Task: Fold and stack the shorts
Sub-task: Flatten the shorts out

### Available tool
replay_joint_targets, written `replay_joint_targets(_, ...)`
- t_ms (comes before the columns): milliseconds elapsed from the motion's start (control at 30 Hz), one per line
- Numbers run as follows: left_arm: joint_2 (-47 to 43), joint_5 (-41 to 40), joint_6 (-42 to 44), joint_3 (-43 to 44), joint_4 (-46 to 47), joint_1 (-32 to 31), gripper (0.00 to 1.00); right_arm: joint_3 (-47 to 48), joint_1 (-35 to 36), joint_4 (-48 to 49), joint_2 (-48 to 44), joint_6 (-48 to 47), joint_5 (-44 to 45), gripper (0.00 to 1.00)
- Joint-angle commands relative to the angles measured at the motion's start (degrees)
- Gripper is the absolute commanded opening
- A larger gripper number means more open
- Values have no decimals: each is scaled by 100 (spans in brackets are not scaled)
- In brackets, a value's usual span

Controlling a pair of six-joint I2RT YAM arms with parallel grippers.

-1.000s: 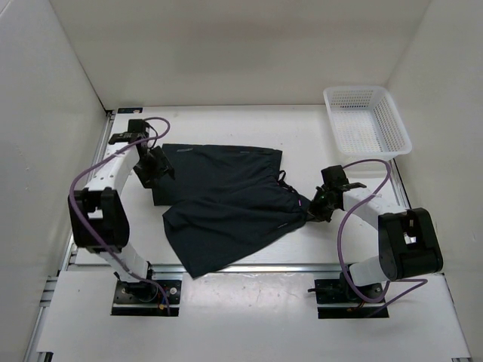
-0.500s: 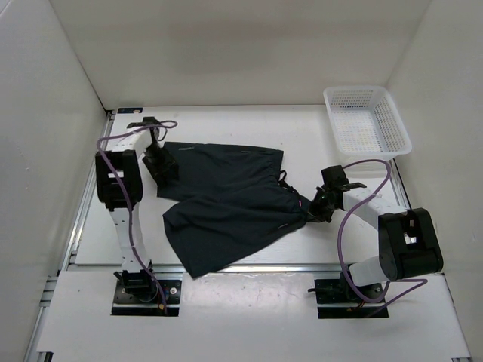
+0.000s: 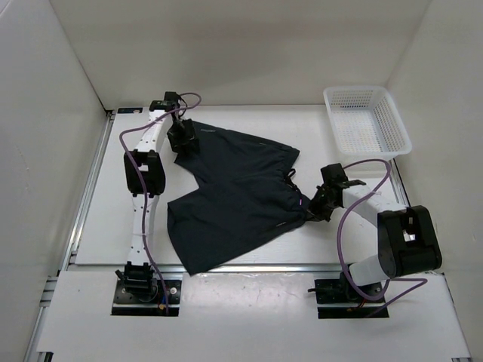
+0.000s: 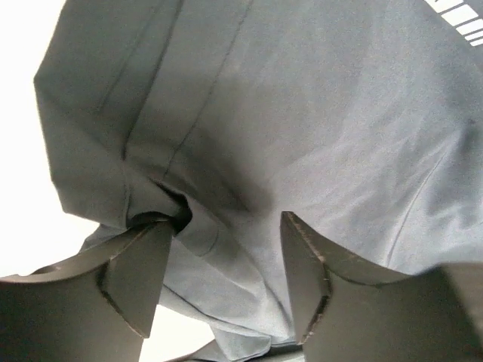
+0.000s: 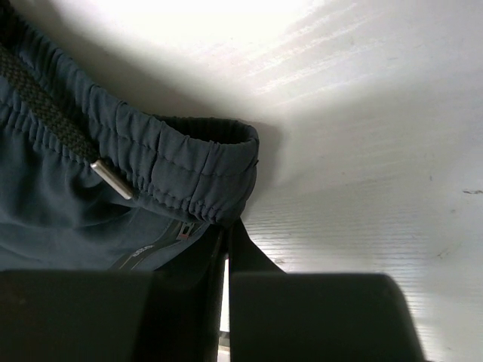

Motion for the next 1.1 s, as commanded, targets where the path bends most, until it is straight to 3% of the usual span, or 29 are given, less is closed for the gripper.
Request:
replay_joint_targets(0,-515,52,223,212,287,1,70,277,-27,-122,134,194,-81,0)
replay_joint_targets(100,-1366,-318,294,37,287,1,86,330,-27,-122,135,195,-81,0)
replay_joint_targets(167,-1939,-563,346,-672,287,1,93,330,-27,-122,135,195,-81,0)
replay_joint_targets(233,-2929,-792,268,-1445,287,1,94,330,-27,-122,74,142,-81,0)
replay_joint_targets(300,-3661,-986,-13,-2938,479,1,92,278,-27,-122,12,142,-29,0)
replay_joint_targets(333,-4431,-986,-127,-3491,594,1,91,277,-27,-122,-40,142,-29,0)
replay_joint_targets(367,-4821,-908,-354,-4593,708,1,89,277,-27,-122,-41,142,-29,0)
replay_joint_targets(433,-5934,-689,-540,-5645,972,1,86,277,-27,-122,-41,80,-29,0)
replay_joint_targets(467,-6289,-548,-741,-6599,1042,-52,84,277,-27,-122,-93,28,-29,0)
replay_joint_targets(533,-7149,-223,-971,-7518,1244,-201,81,216,-27,-122,-94,28,-29,0)
replay_joint_targets(633,-7697,15,-1533,-8820,1351,-552,81,163,-27,-8,-146,-34,-81,0)
replay_joint_targets(700,-7699,68,-2006,-9400,1631,-606,81,163,-27,53,-146,-95,-81,0)
replay_joint_targets(833,-7472,-185,-2422,-9597,2027,-606,73,58,-27,53,-304,-96,-134,0)
replay_joint_targets(1067,-5601,-372,-2177,-8648,2237,-475,61,-170,-27,53,-621,-43,-186,0)
